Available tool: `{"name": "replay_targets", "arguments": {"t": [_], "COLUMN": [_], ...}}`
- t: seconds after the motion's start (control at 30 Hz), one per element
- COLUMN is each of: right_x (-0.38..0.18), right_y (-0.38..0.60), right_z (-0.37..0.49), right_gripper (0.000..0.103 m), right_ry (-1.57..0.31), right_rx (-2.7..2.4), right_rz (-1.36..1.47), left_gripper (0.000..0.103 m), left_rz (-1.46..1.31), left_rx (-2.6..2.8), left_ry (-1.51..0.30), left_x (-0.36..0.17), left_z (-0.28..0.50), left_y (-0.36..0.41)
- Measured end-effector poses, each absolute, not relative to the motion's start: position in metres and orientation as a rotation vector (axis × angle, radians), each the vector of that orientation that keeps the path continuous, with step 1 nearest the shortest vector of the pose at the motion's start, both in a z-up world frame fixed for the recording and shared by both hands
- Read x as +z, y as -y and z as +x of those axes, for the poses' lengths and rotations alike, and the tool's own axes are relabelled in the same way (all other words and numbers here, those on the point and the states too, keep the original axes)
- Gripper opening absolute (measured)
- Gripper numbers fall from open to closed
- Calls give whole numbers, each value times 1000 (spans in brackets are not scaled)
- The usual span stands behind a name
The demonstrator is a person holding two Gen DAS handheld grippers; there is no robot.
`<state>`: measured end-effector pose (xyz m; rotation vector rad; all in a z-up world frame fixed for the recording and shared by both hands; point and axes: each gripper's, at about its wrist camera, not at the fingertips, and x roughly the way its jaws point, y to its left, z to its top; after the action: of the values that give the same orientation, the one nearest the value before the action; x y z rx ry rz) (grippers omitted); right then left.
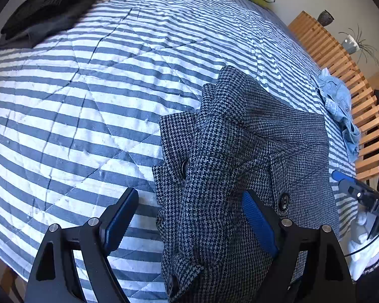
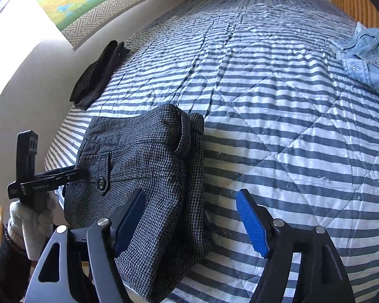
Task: Organize objects
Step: 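Grasp the folded grey shorts' edge with both tools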
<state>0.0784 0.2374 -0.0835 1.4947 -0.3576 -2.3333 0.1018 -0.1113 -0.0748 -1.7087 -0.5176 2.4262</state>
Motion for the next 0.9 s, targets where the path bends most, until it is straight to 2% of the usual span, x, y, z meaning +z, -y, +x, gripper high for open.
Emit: {"name": "replay_targets", "arguments": {"t": [0.17, 0.3, 0.43, 0.53, 0.6, 0.7, 0.77, 0.83, 0.9], "right_x": [-107, -124, -130, -129, -128, -126, -124, -124, -126], "right_y": [-222, -214, -217, -212, -207, -199, -196, -196, -197], "right_z": [71, 64, 59, 58, 57, 58, 58, 57, 55], "right_gripper": [71, 71, 72, 71, 56, 50, 50, 51, 52], "right_ry": [378, 385, 467, 438, 415, 382, 348, 339, 375], "right_rx": [-2265, -2225, -2190, -2199, -2187, -2200, -2210, -2209, -2205], "right_rz": [1559, 1603, 1598, 1599, 1597, 1597, 1594, 1603, 1623], "left_gripper": [90, 90, 75, 73, 71, 70, 74, 77, 76], "left_rz": [-1693, -1673, -1660, -1663, -1662, -1658, -1652, -1656, -1636], "left_rx": [2386, 2385, 2378, 2406, 2429, 2474, 2496, 2482, 2453], "left_ry": [591, 554, 510, 469, 440, 353, 344, 427, 473], "left_x": [-82, -83, -80, -78, -76, -71, -70, -76, -79], "left_z": [97, 96, 90, 89, 89, 94, 94, 91, 90], "left_y": [114, 109, 100, 93, 89, 83, 80, 86, 90]}}
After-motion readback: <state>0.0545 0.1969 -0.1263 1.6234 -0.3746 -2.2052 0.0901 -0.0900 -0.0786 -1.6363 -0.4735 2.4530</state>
